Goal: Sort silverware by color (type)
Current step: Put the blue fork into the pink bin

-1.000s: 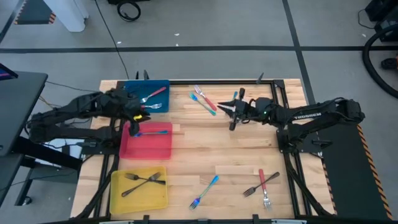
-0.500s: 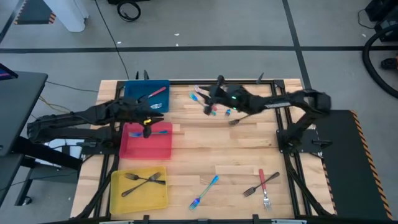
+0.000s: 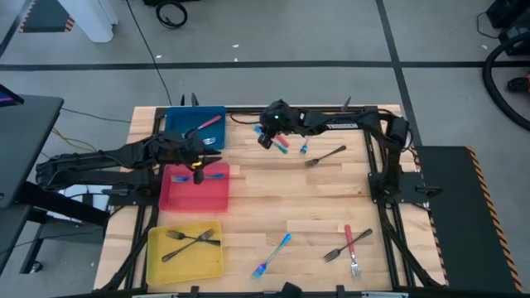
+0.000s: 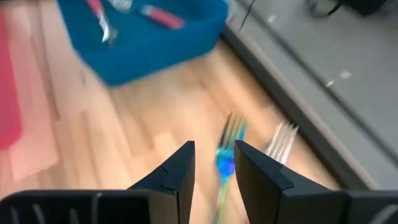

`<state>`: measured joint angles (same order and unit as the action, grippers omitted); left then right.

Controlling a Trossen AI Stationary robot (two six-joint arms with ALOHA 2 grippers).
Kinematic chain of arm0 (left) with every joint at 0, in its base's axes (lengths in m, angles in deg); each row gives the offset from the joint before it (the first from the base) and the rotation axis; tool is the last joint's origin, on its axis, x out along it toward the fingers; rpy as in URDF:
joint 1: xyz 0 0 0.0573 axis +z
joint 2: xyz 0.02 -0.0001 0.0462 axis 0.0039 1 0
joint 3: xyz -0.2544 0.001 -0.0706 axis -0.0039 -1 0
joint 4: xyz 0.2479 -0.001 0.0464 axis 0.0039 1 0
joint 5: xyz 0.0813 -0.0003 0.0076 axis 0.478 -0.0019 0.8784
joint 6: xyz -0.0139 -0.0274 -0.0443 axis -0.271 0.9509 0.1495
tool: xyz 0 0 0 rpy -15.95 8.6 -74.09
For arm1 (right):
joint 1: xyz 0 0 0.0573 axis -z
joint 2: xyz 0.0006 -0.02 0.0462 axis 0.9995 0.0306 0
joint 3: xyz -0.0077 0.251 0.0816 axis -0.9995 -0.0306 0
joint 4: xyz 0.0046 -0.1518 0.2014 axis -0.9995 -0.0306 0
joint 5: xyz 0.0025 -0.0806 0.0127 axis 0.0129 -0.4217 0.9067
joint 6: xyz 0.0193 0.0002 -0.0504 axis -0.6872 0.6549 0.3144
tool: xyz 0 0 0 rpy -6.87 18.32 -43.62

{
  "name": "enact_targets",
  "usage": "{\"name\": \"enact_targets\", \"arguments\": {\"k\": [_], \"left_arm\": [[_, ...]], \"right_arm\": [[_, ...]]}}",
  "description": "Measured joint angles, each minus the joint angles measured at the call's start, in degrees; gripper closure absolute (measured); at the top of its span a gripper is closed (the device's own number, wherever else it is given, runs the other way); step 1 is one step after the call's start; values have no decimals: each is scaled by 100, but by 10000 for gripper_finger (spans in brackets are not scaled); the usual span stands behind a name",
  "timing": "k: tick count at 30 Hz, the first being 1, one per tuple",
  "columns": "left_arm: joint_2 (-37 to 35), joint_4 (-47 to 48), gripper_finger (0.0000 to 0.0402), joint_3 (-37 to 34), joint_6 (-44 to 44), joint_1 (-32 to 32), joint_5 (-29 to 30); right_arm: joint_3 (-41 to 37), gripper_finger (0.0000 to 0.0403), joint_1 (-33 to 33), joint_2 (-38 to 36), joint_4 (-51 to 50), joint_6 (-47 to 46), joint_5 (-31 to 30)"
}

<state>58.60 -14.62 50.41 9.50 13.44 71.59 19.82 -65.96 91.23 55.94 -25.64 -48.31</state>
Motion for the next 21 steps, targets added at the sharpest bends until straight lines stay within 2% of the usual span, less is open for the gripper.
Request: {"name": "enact_targets", "arguments": {"k": [6,15,21], "left_arm": [[0,-394,319,4,13,0,0],[2,-500,319,7,-320,11,-1],[2,-601,319,7,-649,11,-4]], "right_arm": [[511,284,76,439,-1198,15,89],[787,284,369,969,-1587,-37,1019],[815,284,486,1171,-1646,30,1059]]}}
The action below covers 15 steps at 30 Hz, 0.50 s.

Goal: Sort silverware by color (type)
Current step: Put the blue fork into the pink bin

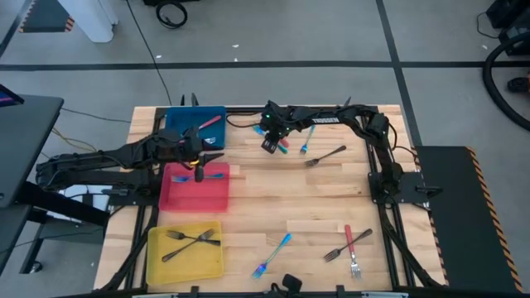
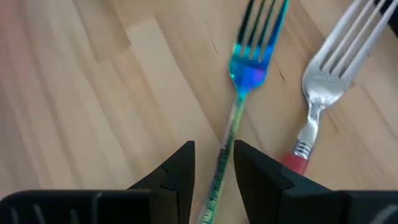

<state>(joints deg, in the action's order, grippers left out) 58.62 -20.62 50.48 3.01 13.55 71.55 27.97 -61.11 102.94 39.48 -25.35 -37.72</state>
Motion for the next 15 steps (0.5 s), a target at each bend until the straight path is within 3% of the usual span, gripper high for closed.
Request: {"name": "enact_targets", "arguments": {"k": [15], "left_arm": [[0,-359,319,0,-346,0,4]], "right_arm": [[0,285,85,-3,-178,199,-195]]}}
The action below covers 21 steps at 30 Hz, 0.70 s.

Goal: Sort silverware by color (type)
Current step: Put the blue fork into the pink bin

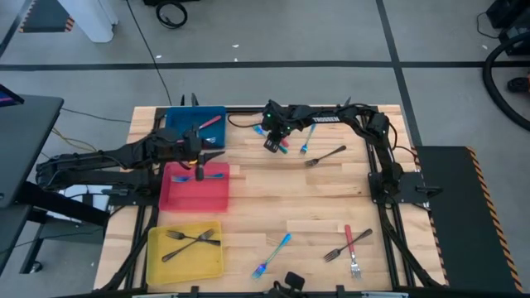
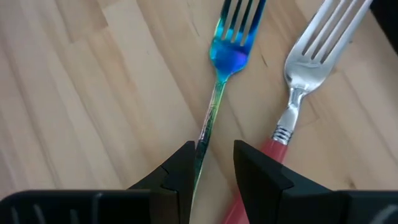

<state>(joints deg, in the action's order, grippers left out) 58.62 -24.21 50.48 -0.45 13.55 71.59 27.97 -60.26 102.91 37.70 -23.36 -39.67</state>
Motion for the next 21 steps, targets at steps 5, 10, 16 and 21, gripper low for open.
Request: {"name": "enact_targets", "arguments": {"k": [5,10,16,21], "left_arm": [[0,-97,319,4,2,0,-2],[0,-62,319,4,-7,1,-2],[0,-39,319,4,-87,4,0],[0,-46,319,4,-283,4,0]], "right_arm": [[6,285,-31,176,57,76,10],[15,285,-66,227,78,95,-129],[9,310,-96,242,114,95,-191],[9,375,-125,251,119,98,-272]]}}
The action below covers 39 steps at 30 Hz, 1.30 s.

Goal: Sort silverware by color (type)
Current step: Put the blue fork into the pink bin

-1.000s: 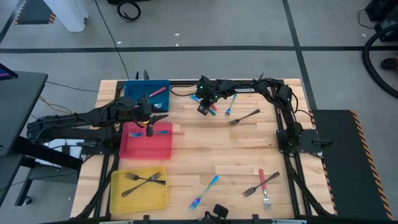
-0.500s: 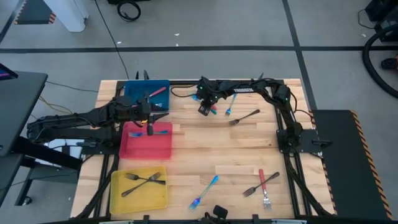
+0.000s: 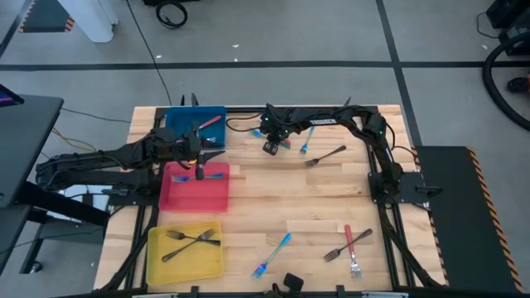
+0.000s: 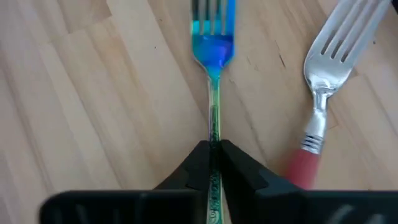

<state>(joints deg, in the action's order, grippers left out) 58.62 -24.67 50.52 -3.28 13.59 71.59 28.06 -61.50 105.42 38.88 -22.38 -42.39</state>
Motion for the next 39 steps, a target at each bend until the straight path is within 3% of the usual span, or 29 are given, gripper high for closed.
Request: {"name": "enact_targets", "arguments": {"k": [14,25,34,39], "left_arm": [[0,-61,319,0,-257,0,0],[0,-128,319,0,-3,2,-2],[531,-895,319,2,663,103,7],[999,-1745,319,0,1183,311,10]], "right_arm": [[-44,390,7,-182,-40,144,131],[-34,390,-191,-1297,-170,492,139],[-24,390,-722,-2610,-21,1204,-1232],[-22,390,-1117,-3074,349,1665,-1683]]}}
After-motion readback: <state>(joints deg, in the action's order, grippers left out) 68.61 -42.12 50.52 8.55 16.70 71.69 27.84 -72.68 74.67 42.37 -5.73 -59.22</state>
